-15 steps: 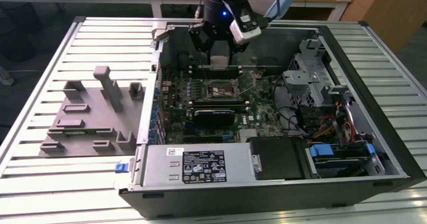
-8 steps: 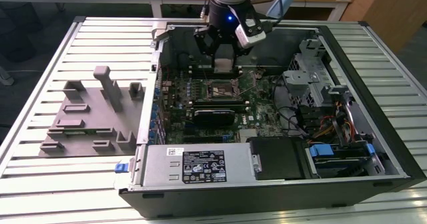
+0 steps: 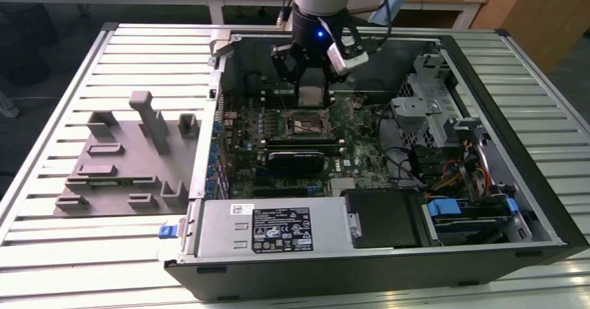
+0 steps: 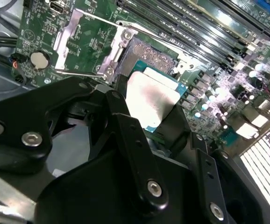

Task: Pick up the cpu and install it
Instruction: 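Pick up the cpu and move it towards the insertion slot, then place the cpu into insertion slot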

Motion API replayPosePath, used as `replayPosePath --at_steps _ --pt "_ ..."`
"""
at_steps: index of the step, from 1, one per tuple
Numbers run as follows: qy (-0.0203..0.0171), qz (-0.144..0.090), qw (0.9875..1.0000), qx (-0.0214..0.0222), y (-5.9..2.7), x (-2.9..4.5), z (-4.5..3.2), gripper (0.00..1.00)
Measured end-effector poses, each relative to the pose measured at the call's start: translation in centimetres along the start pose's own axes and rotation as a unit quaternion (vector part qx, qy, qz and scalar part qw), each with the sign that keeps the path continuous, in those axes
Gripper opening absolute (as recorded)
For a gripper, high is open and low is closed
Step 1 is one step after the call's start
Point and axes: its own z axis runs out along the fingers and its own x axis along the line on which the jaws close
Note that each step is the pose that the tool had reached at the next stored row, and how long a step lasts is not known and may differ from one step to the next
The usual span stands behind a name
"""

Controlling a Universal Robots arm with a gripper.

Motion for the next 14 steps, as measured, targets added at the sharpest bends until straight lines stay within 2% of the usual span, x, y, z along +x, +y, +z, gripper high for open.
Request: replayPosePath --at_steps 2,14 --pt "0.0000 0.000 1.0000 0.0002 0.00 -0.01 0.19 0.54" --pt "0.0000 0.000 1.0000 0.0003 -0.01 -0.01 0.22 0.54"
